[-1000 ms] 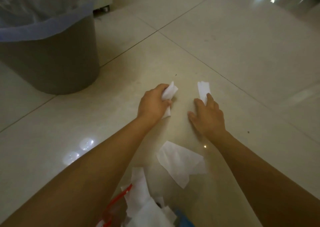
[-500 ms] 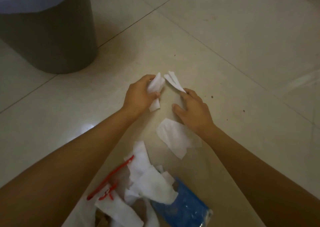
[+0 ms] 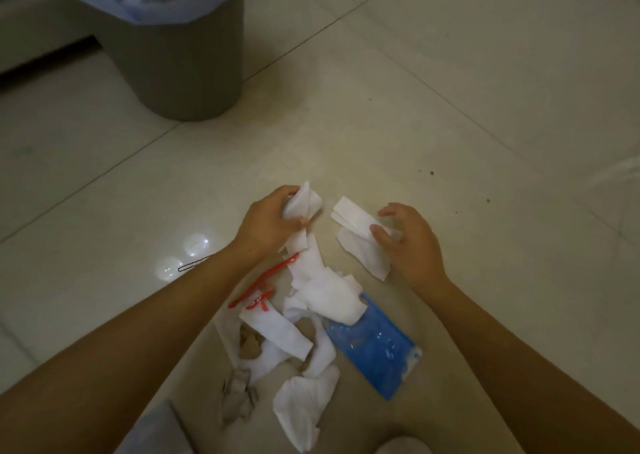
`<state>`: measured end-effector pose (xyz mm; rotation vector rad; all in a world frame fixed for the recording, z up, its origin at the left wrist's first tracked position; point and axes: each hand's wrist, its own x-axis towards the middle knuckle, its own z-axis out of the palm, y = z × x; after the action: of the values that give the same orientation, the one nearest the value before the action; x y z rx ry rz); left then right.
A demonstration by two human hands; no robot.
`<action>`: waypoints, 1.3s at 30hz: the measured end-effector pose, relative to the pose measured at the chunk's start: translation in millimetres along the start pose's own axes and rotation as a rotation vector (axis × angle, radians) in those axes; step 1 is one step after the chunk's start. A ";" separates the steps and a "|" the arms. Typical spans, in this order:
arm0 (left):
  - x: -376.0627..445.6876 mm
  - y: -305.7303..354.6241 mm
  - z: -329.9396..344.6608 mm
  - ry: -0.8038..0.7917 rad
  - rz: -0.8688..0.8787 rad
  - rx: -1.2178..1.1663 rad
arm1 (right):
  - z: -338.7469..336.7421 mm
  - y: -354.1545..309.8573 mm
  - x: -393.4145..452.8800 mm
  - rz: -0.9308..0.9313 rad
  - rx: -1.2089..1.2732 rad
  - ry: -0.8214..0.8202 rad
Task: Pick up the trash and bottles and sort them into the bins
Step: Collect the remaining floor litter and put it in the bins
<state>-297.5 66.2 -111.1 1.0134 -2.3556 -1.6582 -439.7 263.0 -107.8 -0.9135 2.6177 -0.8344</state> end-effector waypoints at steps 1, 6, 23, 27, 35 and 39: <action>-4.0 -0.2 -1.9 -0.007 0.004 0.006 | 2.2 -0.5 8.7 0.099 0.015 -0.070; -16.0 1.0 -12.9 -0.050 -0.022 -0.035 | 9.9 -5.1 28.0 0.228 -0.160 -0.307; -69.0 0.1 -93.8 0.122 -0.088 -0.376 | 1.4 -123.0 15.3 0.289 0.486 -0.398; -91.6 -3.2 -131.6 0.216 -0.074 -0.330 | 1.4 -178.2 13.4 0.150 0.593 -0.461; -168.9 -21.2 -232.6 0.467 -0.093 -0.352 | 17.6 -299.4 -12.3 -0.167 0.572 -0.622; -221.4 -35.9 -277.6 0.548 -0.087 -0.352 | 36.7 -365.2 -36.5 -0.301 0.573 -0.732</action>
<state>9.6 -41.0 35.6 1.2981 -1.6323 -1.4973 -217.3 36.2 79.7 -1.1598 1.5333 -0.9984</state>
